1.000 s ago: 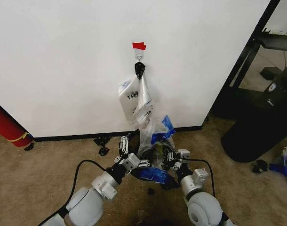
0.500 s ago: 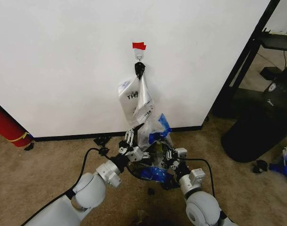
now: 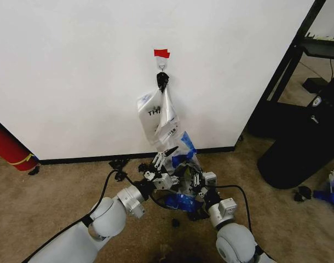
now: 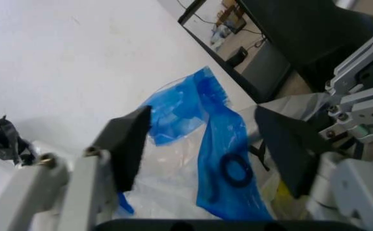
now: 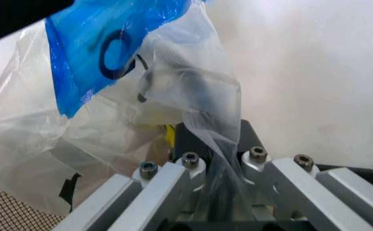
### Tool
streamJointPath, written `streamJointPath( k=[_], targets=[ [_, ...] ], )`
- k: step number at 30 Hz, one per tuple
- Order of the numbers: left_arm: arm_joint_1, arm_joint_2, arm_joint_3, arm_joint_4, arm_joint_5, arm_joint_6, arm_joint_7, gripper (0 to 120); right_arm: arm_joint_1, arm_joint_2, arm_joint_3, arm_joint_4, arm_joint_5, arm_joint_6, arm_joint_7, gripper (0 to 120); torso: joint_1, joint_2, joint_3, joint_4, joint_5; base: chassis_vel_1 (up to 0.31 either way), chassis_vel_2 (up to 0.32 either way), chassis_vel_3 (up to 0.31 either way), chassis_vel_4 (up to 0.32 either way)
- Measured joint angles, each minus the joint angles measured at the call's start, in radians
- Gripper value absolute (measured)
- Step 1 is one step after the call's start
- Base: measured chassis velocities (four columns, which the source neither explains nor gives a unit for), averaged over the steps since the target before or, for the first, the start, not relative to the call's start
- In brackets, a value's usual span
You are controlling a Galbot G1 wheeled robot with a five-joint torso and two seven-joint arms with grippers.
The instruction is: Pick up the garbage bag from the wall and place it over the trash bin.
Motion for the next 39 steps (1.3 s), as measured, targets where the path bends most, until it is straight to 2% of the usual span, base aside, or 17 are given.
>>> streamJointPath(
  k=[2,5,8,26,30,33,37,39],
  targets=[
    [0.001,-0.002,0.000,0.001,0.004,-0.002,0.000,57,0.000,0.000,-0.001,0.000,-0.001,0.001,-0.001,1,0.000,0.000,0.000,0.0000,0.0000,0.000,0.000,0.000,0.000],
    [0.010,-0.006,-0.002,0.003,0.015,-0.003,0.000,43,0.000,0.001,-0.003,0.000,-0.001,0.004,-0.006,1,0.000,0.000,0.000,0.0000,0.0000,0.000,0.000,0.000,0.000],
    [0.015,-0.010,-0.008,0.007,0.029,-0.003,-0.003,35,-0.003,0.001,-0.003,0.004,-0.001,0.007,-0.012,1,0.000,0.000,0.000,0.0000,0.0000,0.000,0.000,0.000,0.000],
    [0.025,-0.008,-0.022,0.016,0.035,0.023,-0.005,41,-0.015,-0.001,0.015,-0.005,-0.126,0.074,-0.072,1,0.000,0.000,0.000,0.0000,0.0000,0.000,0.000,0.000,0.000],
    [0.031,-0.012,-0.022,0.017,0.032,0.019,-0.005,26,-0.016,0.000,0.017,-0.006,-0.131,0.078,-0.073,1,0.000,0.000,0.000,0.0000,0.0000,0.000,0.000,0.000,0.000],
    [0.035,-0.013,-0.022,0.017,0.032,0.016,-0.004,19,-0.016,0.001,0.017,-0.006,-0.131,0.079,-0.073,1,0.000,0.000,0.000,0.0000,0.0000,0.000,0.000,0.000,0.000],
    [0.042,-0.013,-0.026,0.011,0.031,0.013,-0.002,1,-0.016,0.002,0.018,-0.006,-0.130,0.079,-0.072,1,0.000,0.000,0.000,0.0000,0.0000,0.000,0.000,0.000,0.000],
    [0.042,-0.013,-0.028,0.010,0.030,0.013,-0.002,0,-0.016,0.003,0.018,-0.007,-0.129,0.079,-0.072,1,0.000,0.000,0.000,0.0000,0.0000,0.000,0.000,0.000,0.000]
  ],
)
